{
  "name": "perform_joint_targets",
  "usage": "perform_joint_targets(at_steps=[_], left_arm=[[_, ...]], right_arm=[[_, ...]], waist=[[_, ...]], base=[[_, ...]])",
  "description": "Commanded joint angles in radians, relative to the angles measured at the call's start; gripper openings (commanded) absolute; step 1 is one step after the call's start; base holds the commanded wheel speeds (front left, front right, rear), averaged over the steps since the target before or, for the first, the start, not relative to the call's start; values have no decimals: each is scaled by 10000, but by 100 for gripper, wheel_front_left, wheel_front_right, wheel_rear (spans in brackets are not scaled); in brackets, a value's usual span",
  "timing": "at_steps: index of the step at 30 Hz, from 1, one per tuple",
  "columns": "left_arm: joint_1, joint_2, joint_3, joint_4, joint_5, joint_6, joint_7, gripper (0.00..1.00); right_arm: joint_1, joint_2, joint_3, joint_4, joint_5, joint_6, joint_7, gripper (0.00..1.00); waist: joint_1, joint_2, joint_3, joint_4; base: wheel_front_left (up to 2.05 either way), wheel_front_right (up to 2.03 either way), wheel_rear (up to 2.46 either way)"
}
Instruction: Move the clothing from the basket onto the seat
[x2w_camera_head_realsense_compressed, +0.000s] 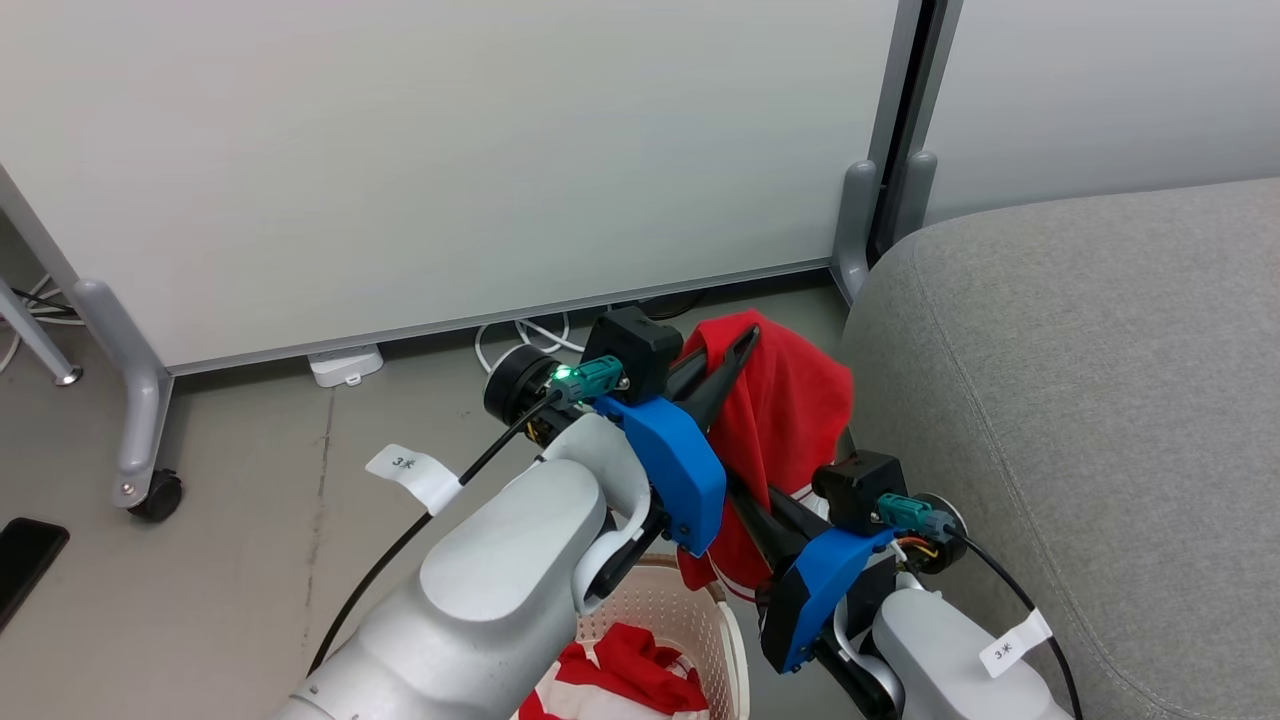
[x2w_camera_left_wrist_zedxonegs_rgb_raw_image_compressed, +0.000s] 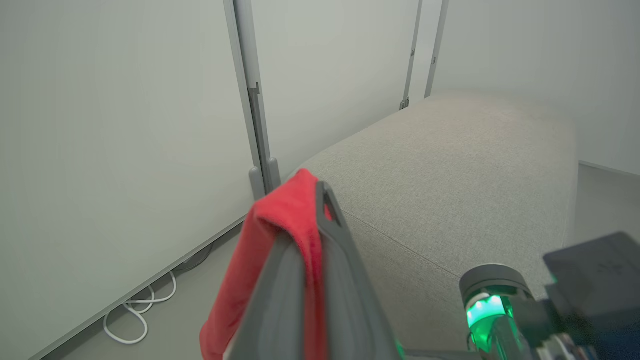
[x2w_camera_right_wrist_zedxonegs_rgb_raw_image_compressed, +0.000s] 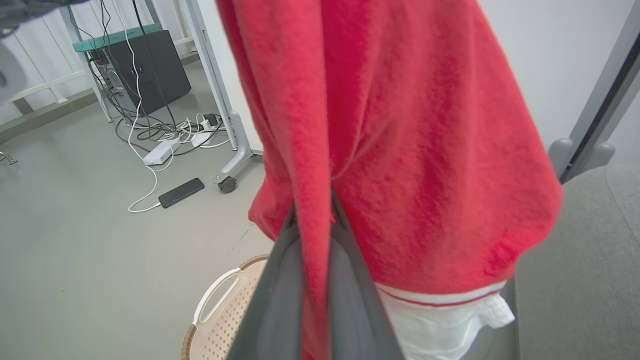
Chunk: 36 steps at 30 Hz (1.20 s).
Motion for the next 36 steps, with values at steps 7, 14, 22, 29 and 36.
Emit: perform_joint_targets(at_steps=[7,14,22,29,36], left_arm=[[-235,0,-135,85,-118,58,-46,0],[-244,2,-258,156,-188,35,-55,14],[-266,1,-283,193,-234,51,-309,100],[-135,118,-328,265,-197,59,-566,100],[531,508,-134,-28,-318,106,-1167,100]], right_arm=[[-254,-28,167,173,220,5,-133,0],[-266,-28,170,298,249,5,-186,0],[-336,-28,143,327,130,5,-227,0],[-425,-28,67,376,53,5,-246,0],[-491,-28,-530,253,-338,5,-242,0]], waist=[[0,0,1,-2],[0,0,-6,39],[0,0,-2,73],[0,0,-7,88],[0,0,25,74]], base=[[0,0,0],[0,0,0],[0,0,0],[0,0,0],[0,0,0]])
